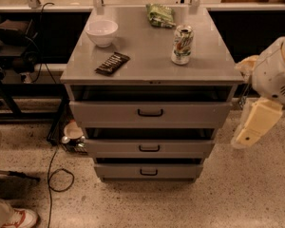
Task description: Open middle drawer
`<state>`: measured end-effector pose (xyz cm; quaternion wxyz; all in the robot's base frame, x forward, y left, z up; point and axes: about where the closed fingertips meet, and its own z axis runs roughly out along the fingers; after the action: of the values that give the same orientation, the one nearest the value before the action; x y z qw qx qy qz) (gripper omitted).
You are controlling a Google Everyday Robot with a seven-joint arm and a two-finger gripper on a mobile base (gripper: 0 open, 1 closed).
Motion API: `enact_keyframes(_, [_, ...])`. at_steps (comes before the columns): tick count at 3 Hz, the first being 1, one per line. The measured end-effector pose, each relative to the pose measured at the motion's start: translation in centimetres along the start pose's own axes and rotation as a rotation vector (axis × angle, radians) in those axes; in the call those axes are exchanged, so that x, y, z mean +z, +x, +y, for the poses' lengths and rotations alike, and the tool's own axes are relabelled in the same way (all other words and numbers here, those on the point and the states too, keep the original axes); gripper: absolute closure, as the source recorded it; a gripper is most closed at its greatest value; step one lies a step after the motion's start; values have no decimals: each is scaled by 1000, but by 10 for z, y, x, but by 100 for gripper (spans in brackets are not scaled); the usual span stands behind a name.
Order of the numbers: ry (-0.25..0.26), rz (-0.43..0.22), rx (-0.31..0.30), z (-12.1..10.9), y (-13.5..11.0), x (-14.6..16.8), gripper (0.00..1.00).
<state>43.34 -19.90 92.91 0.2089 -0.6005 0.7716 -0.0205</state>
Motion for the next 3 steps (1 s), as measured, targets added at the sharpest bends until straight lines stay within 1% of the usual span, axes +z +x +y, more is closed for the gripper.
enact_keyframes(1, [-54,-70,-6,13,-7,58,0])
enact_keyframes(2, [-108,-144,11,21,-13,118,0])
enact_keyframes(3, [-158,-195,52,29,-15,165,0])
